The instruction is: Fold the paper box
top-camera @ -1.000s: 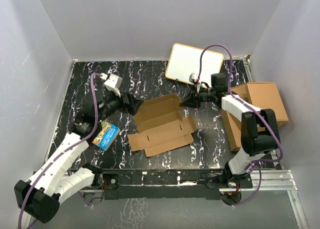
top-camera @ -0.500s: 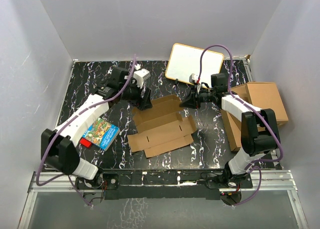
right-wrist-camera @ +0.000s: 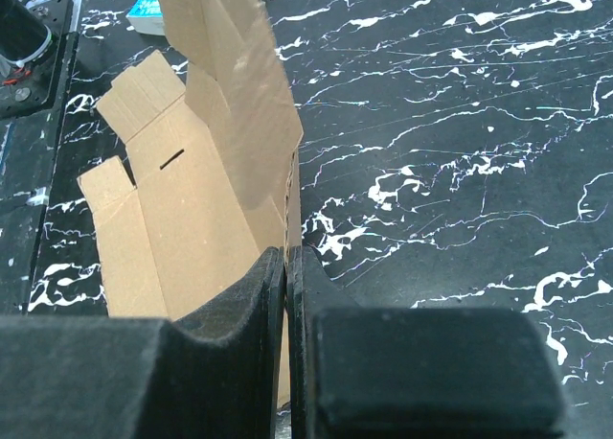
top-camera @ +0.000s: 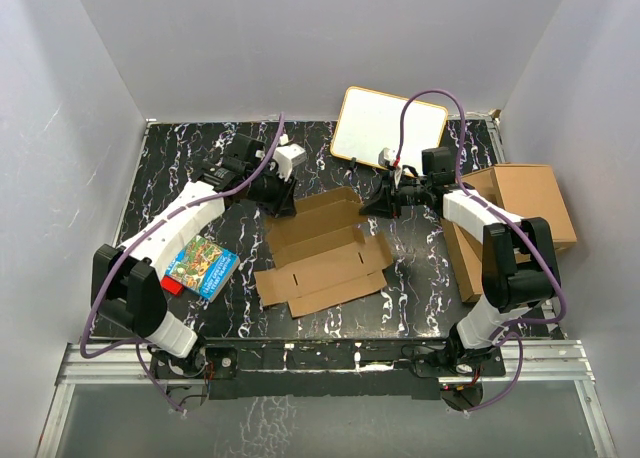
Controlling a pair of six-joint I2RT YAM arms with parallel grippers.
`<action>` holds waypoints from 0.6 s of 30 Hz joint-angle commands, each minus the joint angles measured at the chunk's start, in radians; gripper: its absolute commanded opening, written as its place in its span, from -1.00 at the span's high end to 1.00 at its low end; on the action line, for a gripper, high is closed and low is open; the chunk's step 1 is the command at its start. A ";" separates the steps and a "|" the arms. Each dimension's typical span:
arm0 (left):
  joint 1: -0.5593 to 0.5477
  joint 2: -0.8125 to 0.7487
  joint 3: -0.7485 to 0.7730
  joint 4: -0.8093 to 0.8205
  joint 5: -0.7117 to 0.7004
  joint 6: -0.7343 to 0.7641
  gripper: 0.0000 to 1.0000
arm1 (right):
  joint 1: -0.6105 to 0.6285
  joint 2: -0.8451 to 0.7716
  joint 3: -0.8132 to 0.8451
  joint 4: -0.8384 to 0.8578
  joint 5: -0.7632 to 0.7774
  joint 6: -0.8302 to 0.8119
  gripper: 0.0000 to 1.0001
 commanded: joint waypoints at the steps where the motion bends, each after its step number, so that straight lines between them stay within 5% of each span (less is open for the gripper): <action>1: -0.004 -0.016 0.023 0.003 0.053 0.016 0.70 | -0.007 -0.005 0.012 0.041 -0.054 -0.040 0.84; 4: -0.004 -0.027 0.009 0.010 0.059 0.016 0.99 | -0.008 -0.005 0.012 0.041 -0.053 -0.036 0.84; 9: -0.003 -0.087 -0.057 0.077 0.028 -0.022 1.00 | -0.009 -0.008 0.027 0.041 -0.045 0.006 0.76; 18: -0.003 -0.346 -0.287 0.288 -0.090 -0.256 1.00 | -0.124 -0.157 0.026 -0.071 -0.078 0.012 -0.75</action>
